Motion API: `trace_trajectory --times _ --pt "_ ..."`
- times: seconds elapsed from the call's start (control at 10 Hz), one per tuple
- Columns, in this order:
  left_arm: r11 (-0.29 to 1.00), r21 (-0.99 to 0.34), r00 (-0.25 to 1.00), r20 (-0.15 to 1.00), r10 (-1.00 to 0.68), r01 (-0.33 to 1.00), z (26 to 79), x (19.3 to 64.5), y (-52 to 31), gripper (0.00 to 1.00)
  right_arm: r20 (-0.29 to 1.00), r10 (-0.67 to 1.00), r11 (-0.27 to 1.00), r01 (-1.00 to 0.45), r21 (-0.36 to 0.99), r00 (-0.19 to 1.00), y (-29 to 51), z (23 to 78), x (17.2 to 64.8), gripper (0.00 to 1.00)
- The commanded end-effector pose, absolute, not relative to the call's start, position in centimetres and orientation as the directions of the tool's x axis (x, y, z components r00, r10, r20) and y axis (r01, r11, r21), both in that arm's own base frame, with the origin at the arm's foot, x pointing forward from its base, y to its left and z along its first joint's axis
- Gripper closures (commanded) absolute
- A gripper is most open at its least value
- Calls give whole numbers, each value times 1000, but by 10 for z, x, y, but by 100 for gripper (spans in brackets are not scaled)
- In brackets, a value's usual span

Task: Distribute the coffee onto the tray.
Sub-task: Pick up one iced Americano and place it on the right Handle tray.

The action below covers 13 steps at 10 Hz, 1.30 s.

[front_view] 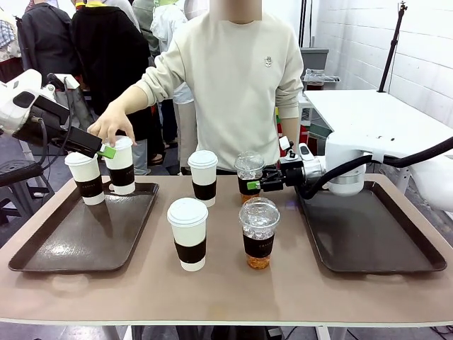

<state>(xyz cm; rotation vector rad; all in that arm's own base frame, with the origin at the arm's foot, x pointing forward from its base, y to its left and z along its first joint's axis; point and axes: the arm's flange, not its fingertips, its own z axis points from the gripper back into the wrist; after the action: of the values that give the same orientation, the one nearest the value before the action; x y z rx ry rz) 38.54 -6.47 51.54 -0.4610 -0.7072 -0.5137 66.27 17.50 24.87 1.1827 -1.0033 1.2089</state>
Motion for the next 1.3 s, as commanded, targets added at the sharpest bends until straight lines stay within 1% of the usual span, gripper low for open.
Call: trace_trajectory --times 0.0,0.2,0.4,0.9,1.1,1.2 --pt "777 -233 650 707 -277 585 514 386 -63 0 994 71 -21 -996 89 87 175 267 665 22" --pt "777 -233 650 707 -277 585 514 386 -63 0 996 55 30 -997 72 74 154 297 651 22" --pt "777 -233 650 707 -277 585 514 386 -63 0 992 60 53 -993 107 111 132 317 634 22" --pt "777 -233 650 707 -277 585 514 386 -63 0 987 93 166 -979 116 133 54 322 582 22" --pt "777 -233 650 707 -277 585 514 386 -63 0 986 88 233 -965 118 141 21 327 573 22" --pt "777 -233 650 707 -277 585 514 386 -63 0 982 92 266 -954 135 165 5 329 574 22"
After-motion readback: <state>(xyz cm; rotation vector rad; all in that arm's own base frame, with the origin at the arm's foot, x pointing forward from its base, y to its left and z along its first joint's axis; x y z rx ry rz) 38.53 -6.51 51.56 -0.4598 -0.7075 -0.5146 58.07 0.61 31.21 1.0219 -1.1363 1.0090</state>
